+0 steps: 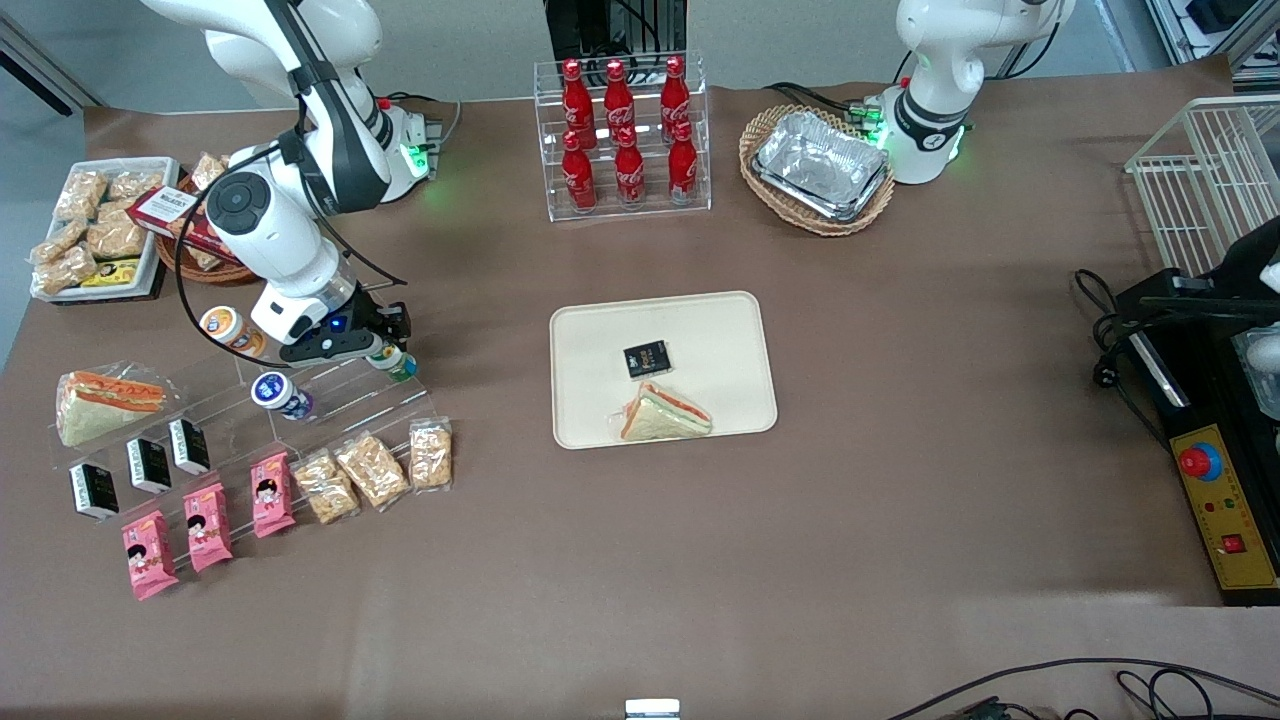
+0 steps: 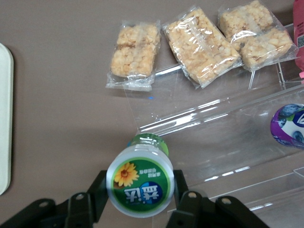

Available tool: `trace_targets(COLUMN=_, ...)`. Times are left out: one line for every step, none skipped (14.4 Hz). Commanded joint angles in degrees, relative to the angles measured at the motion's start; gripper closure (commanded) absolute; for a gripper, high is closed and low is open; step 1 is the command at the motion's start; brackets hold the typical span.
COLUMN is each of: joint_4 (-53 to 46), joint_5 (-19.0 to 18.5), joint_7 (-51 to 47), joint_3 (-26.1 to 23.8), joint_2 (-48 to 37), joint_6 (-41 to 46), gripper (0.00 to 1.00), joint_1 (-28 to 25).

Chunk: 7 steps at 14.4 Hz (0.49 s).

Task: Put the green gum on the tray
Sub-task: 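Lift the green gum bottle up out of the rack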

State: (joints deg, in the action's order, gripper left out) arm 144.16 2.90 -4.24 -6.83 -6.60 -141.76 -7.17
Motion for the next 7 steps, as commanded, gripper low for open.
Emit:
trace_targets(joint_4=-3.77, joint_5=-0.27, joint_7=-0.32, joint_3=-0.11, joint_2=-0.34, joint_6=3.99, gripper=0.58, joint_1=0.31)
trace_targets(joint_4=-7.36, joint_5=-0.09, joint_7=-0.59, joint_3=-0.03, joint_2=-0.26, joint_6=9.08, gripper=0.58, joint_1=0.40)
trace_targets(joint_4=-11.23, joint_5=0.17, joint_7=-0.59, joint_3=-0.03, joint_2=-0.08, joint_6=14.09, gripper=0.58, joint_1=0.49)
trace_targets(joint_4=-15.71, joint_5=0.17, joint_7=-0.59, joint_3=0.15, joint_2=0.18, joint_6=19.45, gripper=0.58, joint_1=0.66)
trace_targets(joint_4=-20.27, joint_5=0.26, joint_7=-0.50, joint_3=0.24, joint_2=0.53, joint_6=24.90, gripper=0.58, joint_1=0.75)
trace_targets(joint_4=-25.28, joint_5=0.26, joint_7=-0.50, joint_3=0.32, joint_2=1.32, joint_6=30.34, gripper=0.58, joint_1=0.75)
trace_targets(joint_4=-30.29, joint_5=0.35, joint_7=-0.50, joint_3=0.41, joint_2=2.11, joint_6=35.88, gripper=0.58, joint_1=0.84)
